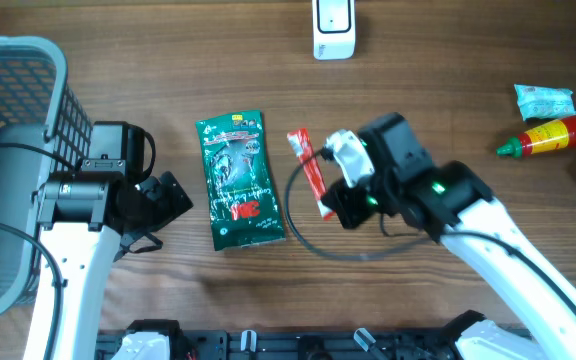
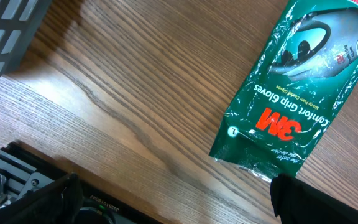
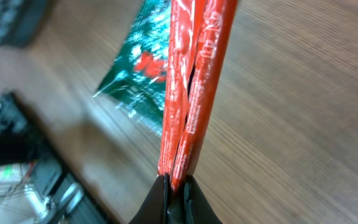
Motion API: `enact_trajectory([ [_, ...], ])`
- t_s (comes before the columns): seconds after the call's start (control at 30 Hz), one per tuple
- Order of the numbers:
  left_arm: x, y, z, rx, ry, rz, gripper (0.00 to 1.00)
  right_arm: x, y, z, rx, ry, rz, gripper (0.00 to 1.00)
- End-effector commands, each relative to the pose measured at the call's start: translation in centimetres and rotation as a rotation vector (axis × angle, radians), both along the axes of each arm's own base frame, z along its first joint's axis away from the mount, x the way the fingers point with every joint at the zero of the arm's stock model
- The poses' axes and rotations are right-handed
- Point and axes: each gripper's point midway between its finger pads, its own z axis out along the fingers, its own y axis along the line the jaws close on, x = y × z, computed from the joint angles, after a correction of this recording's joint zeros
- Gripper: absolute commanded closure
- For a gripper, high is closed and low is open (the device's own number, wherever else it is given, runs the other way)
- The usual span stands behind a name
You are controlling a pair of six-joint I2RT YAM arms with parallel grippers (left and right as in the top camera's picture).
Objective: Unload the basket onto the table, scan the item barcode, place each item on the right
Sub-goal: 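Lift the red tube and hold it to the white scanner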
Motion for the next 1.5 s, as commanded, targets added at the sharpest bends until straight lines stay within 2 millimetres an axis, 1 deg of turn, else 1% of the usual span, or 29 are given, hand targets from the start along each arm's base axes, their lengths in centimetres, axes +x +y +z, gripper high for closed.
enact_trajectory([
  [0.0,0.0,0.1,0.0,-0.002,0.001,-0.009,0.0,-3.4,0.4,4.0,0.13,-0.067,0.142,0.96],
  [0.1,0.0,0.1,0.0,-0.002,0.001,-0.009,0.0,-4.7,-0.4,6.0,0.164,-0.113,0.138,0.96],
  [0.2,0.0,0.1,0.0,-0.002,0.001,-0.009,0.0,-5.1,-0.6,6.9,0.181,-0.142,0.134,0.95],
  [0.27,0.0,0.1,0.0,-0.002,0.001,-0.009,0.0,-5.0,-0.7,6.9,0.173,-0.166,0.148,0.96],
  [0.33,0.0,0.1,0.0,-0.002,0.001,-0.009,0.0,-3.6,-1.3,6.5,0.121,-0.204,0.099,0.96],
  [0.37,0.0,0.1,0.0,-0.002,0.001,-0.009,0.0,-2.6,-1.7,6.2,0.086,-0.23,0.067,0.96],
  [0.4,0.0,0.1,0.0,-0.002,0.001,-0.009,0.0,-1.2,-2.3,5.8,0.032,-0.274,0.02,0.95],
  [0.43,0.0,0.1,0.0,-0.002,0.001,-0.009,0.0,0.6,-3.0,5.6,-0.027,-0.327,-0.035,0.96],
  [0.47,0.0,0.1,0.0,-0.002,0.001,-0.009,0.0,1.9,-3.4,5.6,-0.059,-0.365,-0.069,0.96],
  [0.5,0.0,0.1,0.0,-0.002,0.001,-0.009,0.0,4.1,-3.9,5.7,-0.109,-0.431,-0.126,0.96],
  [0.53,0.0,0.1,0.0,-0.002,0.001,-0.009,0.0,5.4,-4.2,5.7,-0.139,-0.468,-0.162,0.96],
  [0.57,0.0,0.1,0.0,-0.002,0.001,-0.009,0.0,6.9,-4.6,5.5,-0.187,-0.512,-0.184,0.96],
  [0.6,0.0,0.1,0.0,-0.002,0.001,-0.009,0.0,7.8,-4.7,5.3,-0.217,-0.537,-0.192,0.96],
  [0.63,0.0,0.1,0.0,-0.002,0.001,-0.009,0.0,9.2,-5.0,4.8,-0.27,-0.571,-0.21,0.95],
  [0.7,0.0,0.1,0.0,-0.002,0.001,-0.009,0.0,12.0,-5.2,3.7,-0.355,-0.628,-0.241,0.96],
  [0.77,0.0,0.1,0.0,-0.002,0.001,-0.009,0.0,14.7,-4.7,2.6,-0.432,-0.702,-0.203,0.96],
  [0.8,0.0,0.1,0.0,-0.002,0.001,-0.009,0.0,15.7,-4.4,2.1,-0.455,-0.73,-0.183,0.96],
  [0.83,0.0,0.1,0.0,-0.002,0.001,-0.009,0.0,17.5,-4.1,1.6,-0.487,-0.781,-0.168,0.96],
  [0.87,0.0,0.1,0.0,-0.002,0.001,-0.009,0.0,18.7,-4.0,1.4,-0.506,-0.816,-0.17,0.96],
  [0.93,0.0,0.1,0.0,-0.002,0.001,-0.009,0.0,22.0,-4.2,0.9,-0.548,-0.913,-0.17,0.96],
  [0.97,0.0,0.1,0.0,-0.002,0.001,-0.009,0.0,23.3,-4.7,0.6,-0.571,-0.946,-0.171,0.96],
  [1.03,0.0,0.1,0.0,-0.002,0.001,-0.009,0.0,25.4,-5.6,0.2,-0.594,-0.998,-0.19,0.96],
  [1.07,0.0,0.1,0.0,-0.002,0.001,-0.009,0.0,26.7,-6.3,-0.1,-0.613,-1.034,-0.2,0.96],
  [1.1,0.0,0.1,0.0,-0.002,0.001,-0.009,0.0,27.6,-6.6,-0.5,-0.643,-1.066,-0.186,0.96],
  [1.13,0.0,0.1,0.0,-0.002,0.001,-0.009,0.0,28.4,-6.9,-1.0,-0.68,-1.093,-0.159,0.96],
  [1.2,0.0,0.1,0.0,-0.002,0.001,-0.009,0.0,29.8,-7.7,-2.9,-0.788,-1.113,-0.085,0.96],
  [1.3,0.0,0.1,0.0,-0.002,0.001,-0.009,0.0,32.2,-9.0,-4.7,-0.881,-1.103,-0.062,0.96],
  [1.33,0.0,0.1,0.0,-0.002,0.001,-0.009,0.0,33.7,-9.5,-5.2,-0.898,-1.1,-0.069,0.96],
  [1.47,0.0,0.1,0.0,-0.002,0.001,-0.009,0.0,37.1,-10.6,-5.2,-0.936,-1.115,-0.104,0.96],
])
